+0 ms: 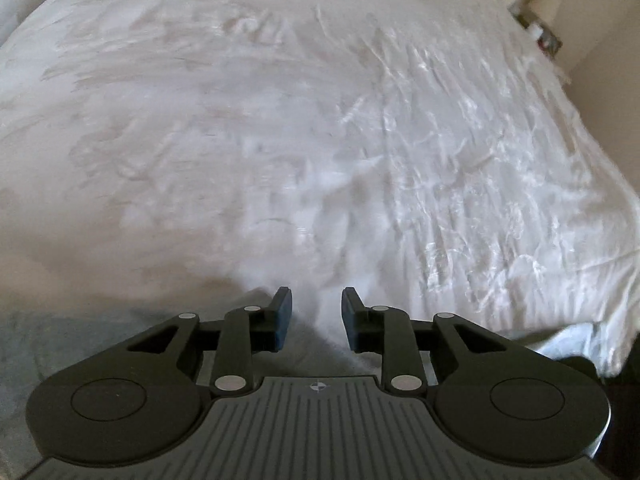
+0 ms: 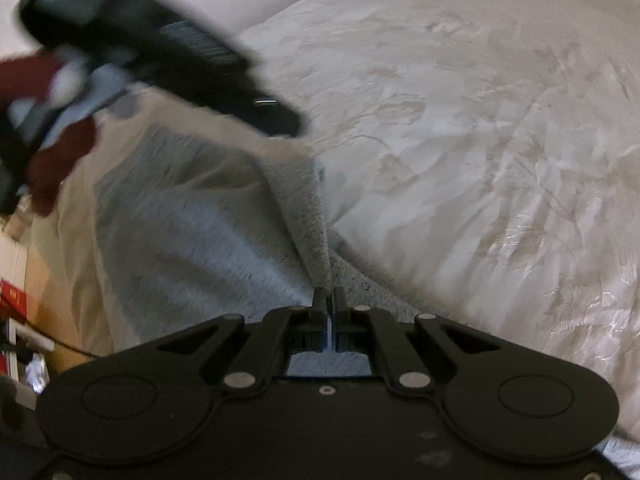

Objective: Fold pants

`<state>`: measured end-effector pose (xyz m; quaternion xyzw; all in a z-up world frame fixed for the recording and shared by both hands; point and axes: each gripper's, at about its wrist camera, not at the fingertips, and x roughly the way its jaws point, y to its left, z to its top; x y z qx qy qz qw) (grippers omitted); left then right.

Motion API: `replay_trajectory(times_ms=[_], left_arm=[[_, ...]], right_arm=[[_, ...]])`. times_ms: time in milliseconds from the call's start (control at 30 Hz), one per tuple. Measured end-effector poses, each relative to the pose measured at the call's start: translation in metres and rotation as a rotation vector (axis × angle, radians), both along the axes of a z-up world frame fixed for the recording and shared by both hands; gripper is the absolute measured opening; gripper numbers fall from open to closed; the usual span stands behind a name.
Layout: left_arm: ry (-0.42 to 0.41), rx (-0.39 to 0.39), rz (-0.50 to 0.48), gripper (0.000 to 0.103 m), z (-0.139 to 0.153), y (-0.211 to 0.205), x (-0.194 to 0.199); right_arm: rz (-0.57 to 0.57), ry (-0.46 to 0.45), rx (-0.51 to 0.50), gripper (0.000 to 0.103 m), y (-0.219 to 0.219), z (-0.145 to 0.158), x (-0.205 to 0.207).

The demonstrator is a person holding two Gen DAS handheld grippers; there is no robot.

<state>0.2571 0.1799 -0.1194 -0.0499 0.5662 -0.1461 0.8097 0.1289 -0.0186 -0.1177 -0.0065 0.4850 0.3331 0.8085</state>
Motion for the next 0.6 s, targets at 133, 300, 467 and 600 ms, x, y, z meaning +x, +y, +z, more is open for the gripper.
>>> replay_trajectory(times_ms=[133, 300, 467, 600], left_arm=[[0.065, 0.144, -0.054, 0.031, -0.022, -0.027, 0.005], [0.148, 0.323, -0.065, 0.031, -0.055, -0.018, -0.011], [0.174, 0.314, 0.004, 0.034, -0.062, 0.011, -0.037], [0.172, 0.301, 0.029, 0.034, -0.062, 0.019, -0.046]], right_arm=[[0.034, 0.002, 0.013, 0.004, 0.004, 0.0, -0.012], [0.042, 0.021, 0.035, 0.005, -0.001, -0.001, -0.013], [-0.009, -0.015, 0.099, 0.032, -0.022, 0.016, 0.002], [-0.067, -0.02, 0.113, 0.042, -0.033, 0.017, 0.037]])
